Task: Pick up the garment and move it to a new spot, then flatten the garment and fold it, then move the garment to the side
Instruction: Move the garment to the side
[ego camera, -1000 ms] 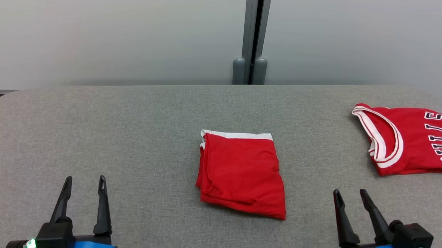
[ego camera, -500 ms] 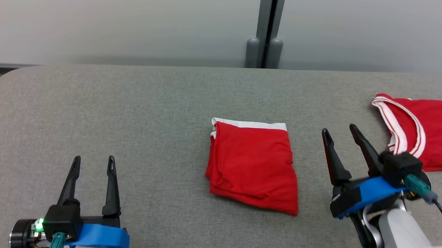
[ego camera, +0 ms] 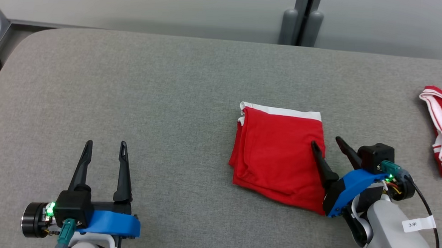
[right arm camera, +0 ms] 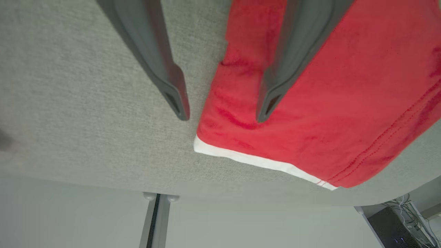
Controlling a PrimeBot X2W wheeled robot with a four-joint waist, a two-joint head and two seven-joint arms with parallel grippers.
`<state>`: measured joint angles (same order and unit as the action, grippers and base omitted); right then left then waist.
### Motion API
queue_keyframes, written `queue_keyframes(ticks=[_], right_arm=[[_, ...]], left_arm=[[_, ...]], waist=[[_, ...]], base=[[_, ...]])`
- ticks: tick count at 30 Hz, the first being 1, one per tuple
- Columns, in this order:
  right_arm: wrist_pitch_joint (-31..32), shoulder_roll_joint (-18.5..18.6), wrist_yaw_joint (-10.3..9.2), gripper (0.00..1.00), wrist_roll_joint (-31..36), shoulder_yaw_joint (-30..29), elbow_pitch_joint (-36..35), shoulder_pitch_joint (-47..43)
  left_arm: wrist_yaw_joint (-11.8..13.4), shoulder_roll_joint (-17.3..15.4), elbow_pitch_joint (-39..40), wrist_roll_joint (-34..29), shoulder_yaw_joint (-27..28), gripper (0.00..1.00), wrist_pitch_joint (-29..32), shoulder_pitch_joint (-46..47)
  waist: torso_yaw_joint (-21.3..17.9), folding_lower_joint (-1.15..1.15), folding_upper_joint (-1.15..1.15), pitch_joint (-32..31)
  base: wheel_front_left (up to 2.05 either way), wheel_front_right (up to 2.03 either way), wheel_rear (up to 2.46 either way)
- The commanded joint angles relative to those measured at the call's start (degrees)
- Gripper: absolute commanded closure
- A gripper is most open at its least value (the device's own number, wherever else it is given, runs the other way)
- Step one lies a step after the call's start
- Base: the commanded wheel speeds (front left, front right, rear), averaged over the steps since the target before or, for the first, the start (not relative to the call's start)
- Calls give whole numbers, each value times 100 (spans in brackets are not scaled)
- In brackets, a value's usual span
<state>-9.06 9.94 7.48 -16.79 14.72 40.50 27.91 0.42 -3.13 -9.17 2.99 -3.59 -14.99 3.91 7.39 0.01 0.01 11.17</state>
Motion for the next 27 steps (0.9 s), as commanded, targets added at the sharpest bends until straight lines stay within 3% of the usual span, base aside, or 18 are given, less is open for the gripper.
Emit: queue_keyframes(ticks=[1,17,18,19,27], right_arm=[[-58,9,3,0,-78,58,162,143],[-55,-273,4,0,-740,652,1480,238],[-3,-305,9,59,-814,727,1520,224],[-30,-309,9,100,-872,769,1545,230],[-381,-62,-4,100,-1175,989,1481,500]], left_arm=[[21,12,-6,41,-23,0,-25,102],[59,23,-101,65,-100,0,-25,233],[62,24,-108,69,-106,0,-25,238],[66,24,-115,72,-111,0,-25,241],[73,25,-141,85,-136,0,-25,223]], waist=[[97,-1,-1,99],[117,-1,-1,215],[113,-1,-1,218],[108,-1,-1,221],[-63,-1,-1,222]], base=[[0,0,0],[0,0,0],[0,0,0],[0,0,0],[0,0,0]])
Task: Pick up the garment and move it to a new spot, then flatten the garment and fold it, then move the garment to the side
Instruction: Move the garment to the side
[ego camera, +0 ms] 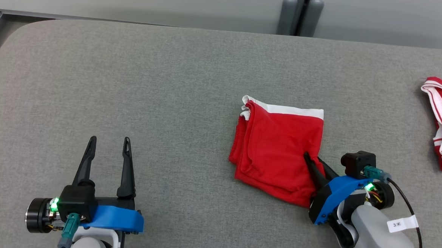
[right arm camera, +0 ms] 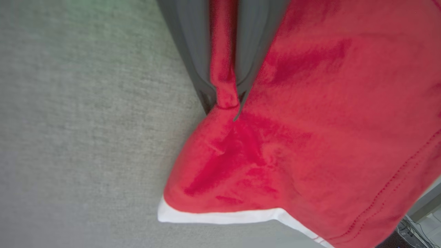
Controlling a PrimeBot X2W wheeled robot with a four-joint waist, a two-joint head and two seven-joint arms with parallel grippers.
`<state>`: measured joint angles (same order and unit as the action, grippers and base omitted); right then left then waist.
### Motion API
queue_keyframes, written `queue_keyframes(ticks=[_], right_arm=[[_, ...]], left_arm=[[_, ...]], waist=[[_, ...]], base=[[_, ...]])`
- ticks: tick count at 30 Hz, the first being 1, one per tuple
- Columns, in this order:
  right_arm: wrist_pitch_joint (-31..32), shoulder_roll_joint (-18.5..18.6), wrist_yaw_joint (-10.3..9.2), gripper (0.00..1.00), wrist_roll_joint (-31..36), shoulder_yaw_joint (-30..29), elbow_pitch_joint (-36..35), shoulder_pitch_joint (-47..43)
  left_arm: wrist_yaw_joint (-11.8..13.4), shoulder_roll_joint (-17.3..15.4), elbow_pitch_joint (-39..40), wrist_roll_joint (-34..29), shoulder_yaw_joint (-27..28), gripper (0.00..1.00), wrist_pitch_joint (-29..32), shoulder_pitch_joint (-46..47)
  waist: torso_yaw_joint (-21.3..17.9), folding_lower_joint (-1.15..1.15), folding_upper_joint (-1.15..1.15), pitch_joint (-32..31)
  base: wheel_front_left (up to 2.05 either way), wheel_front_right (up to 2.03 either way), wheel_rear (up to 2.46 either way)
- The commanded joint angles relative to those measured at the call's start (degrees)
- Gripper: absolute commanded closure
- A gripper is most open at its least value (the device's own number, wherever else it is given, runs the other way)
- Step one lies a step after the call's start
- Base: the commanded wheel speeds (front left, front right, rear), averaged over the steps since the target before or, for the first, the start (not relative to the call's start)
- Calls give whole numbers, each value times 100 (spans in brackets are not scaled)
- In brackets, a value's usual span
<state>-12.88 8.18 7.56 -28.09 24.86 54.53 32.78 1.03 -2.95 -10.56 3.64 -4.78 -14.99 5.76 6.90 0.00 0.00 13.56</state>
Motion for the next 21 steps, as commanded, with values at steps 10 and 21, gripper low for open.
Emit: queue_keyframes(ticks=[10,21], right_arm=[[-200,698,-9,100,-91,401,-415,-127],[-232,1249,-7,100,-99,437,-879,-244]], left_arm=[[-53,6,4,-30,2,0,-25,49],[-153,-57,1,-167,32,0,-25,298]], waist=[[-712,0,0,-7],[-1605,0,0,207]], base=[[0,0,0],[0,0,0]])
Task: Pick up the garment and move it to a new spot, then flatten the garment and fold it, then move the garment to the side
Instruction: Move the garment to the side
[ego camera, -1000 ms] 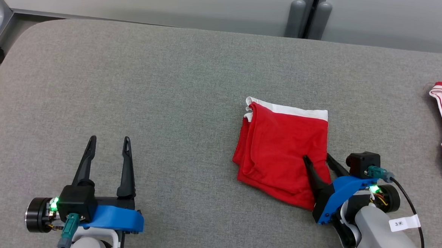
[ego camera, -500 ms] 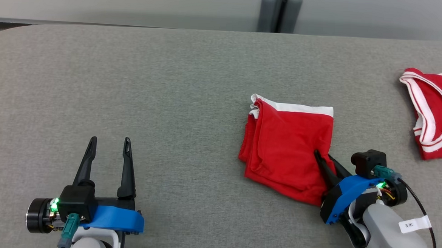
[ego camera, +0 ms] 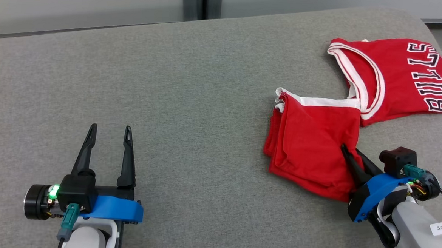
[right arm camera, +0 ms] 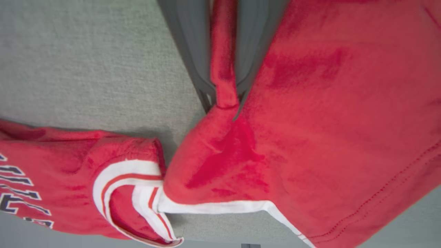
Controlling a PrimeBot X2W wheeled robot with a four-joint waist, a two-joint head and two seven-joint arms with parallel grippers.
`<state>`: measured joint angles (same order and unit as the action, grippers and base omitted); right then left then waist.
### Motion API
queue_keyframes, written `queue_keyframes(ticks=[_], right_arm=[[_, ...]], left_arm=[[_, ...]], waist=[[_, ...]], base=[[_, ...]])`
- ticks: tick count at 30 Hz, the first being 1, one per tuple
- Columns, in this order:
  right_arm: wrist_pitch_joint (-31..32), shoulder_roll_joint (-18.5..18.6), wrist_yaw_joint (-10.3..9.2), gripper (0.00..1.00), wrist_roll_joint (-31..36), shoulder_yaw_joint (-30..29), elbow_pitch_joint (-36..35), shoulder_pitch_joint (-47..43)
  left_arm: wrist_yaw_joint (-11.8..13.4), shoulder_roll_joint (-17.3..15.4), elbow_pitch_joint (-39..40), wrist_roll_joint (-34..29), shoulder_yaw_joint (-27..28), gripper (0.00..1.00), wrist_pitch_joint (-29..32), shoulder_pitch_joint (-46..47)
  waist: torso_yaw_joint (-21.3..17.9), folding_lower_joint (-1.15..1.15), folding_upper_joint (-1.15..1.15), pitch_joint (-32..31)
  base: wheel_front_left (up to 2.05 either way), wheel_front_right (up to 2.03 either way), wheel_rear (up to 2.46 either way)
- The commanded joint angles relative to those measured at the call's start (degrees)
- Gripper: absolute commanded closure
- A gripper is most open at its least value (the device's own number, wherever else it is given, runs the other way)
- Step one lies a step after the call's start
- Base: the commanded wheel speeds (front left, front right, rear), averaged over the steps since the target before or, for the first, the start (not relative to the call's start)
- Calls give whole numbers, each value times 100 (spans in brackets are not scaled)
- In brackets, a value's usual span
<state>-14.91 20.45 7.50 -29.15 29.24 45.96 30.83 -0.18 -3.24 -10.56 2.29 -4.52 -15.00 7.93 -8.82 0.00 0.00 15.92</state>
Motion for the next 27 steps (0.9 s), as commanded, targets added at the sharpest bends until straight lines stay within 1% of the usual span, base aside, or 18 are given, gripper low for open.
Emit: queue_keyframes(ticks=[1,6,10,13,17,19,27], right_arm=[[-28,51,-1,100,61,15,-79,-13],[-29,134,-1,100,407,-98,-498,295],[-29,270,-1,100,753,-98,-733,680],[-30,406,-1,100,849,-17,-725,1026],[100,736,-1,100,890,216,-585,1530],[167,939,-1,100,825,322,-534,1734],[277,1857,-1,100,317,590,-477,2300]], left_arm=[[-22,-34,0,-43,5,0,-23,95],[-43,-49,-13,-87,-30,0,-23,245],[-61,-45,-45,-117,-67,0,-23,387],[-45,-41,-45,-103,-58,0,-23,426],[-39,-34,2,-107,-75,0,-23,478],[-22,-45,47,-104,-39,0,-23,491],[12,-156,266,-190,6,0,-23,611]], waist=[[-79,0,0,-2],[-134,0,0,131],[-24,0,0,241],[79,0,0,331],[200,0,0,514],[199,0,0,621],[-35,0,0,1090]], base=[[0,0,0],[0,0,0],[0,0,0],[0,0,0],[0,0,0],[0,0,0],[0,0,0]])
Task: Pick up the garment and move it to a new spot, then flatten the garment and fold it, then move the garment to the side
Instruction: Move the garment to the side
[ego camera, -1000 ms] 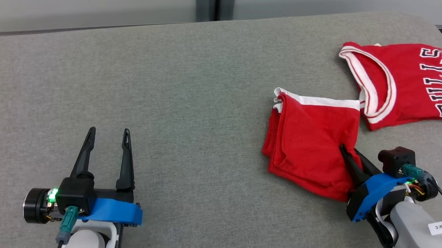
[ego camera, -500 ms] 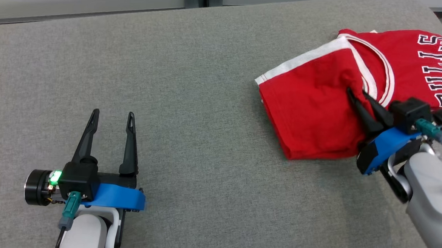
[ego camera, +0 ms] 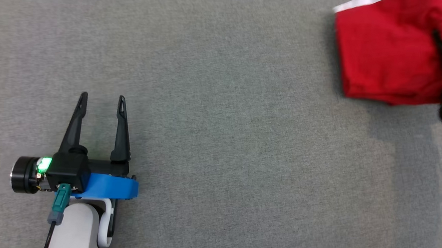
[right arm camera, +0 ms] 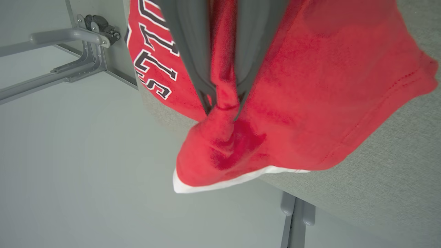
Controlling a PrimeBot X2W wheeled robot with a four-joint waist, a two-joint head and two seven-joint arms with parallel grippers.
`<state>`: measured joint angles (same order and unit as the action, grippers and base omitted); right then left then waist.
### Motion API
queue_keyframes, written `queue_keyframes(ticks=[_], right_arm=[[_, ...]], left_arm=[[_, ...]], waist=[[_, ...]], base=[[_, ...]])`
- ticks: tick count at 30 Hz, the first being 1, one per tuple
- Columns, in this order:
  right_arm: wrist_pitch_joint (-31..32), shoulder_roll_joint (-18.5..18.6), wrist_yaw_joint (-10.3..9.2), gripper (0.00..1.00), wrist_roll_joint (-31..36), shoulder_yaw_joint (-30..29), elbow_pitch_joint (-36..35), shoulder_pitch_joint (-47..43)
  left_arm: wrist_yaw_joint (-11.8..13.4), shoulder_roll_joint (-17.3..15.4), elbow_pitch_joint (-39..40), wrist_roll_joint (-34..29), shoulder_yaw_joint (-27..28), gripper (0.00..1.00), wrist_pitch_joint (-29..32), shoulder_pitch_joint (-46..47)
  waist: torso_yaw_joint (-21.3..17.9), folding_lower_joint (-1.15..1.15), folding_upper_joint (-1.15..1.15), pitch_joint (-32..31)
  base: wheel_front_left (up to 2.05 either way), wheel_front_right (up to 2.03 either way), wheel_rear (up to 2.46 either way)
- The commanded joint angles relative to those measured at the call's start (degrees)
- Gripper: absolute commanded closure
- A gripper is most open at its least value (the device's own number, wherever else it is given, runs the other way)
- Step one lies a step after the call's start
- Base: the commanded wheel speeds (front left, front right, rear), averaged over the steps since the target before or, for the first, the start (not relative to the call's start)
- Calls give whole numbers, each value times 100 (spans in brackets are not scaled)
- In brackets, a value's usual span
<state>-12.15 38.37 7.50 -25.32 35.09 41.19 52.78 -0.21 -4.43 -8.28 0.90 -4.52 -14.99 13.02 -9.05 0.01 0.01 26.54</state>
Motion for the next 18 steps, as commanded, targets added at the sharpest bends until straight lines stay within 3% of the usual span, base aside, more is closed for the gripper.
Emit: queue_keyframes(ticks=[1,11,18], right_arm=[[12,189,-1,100,-147,2,14,157],[309,933,-1,100,-486,184,185,729],[465,1000,-1,100,-680,514,698,1088]], left_arm=[[16,-51,70,-57,1,0,-25,130],[23,-224,324,-142,-50,0,-25,340],[27,-266,393,-141,-134,0,-25,437]], waist=[[-42,-1,-1,77],[-253,-1,-1,420],[-199,-1,-1,545]], base=[[0,0,0],[0,0,0],[0,0,0]])
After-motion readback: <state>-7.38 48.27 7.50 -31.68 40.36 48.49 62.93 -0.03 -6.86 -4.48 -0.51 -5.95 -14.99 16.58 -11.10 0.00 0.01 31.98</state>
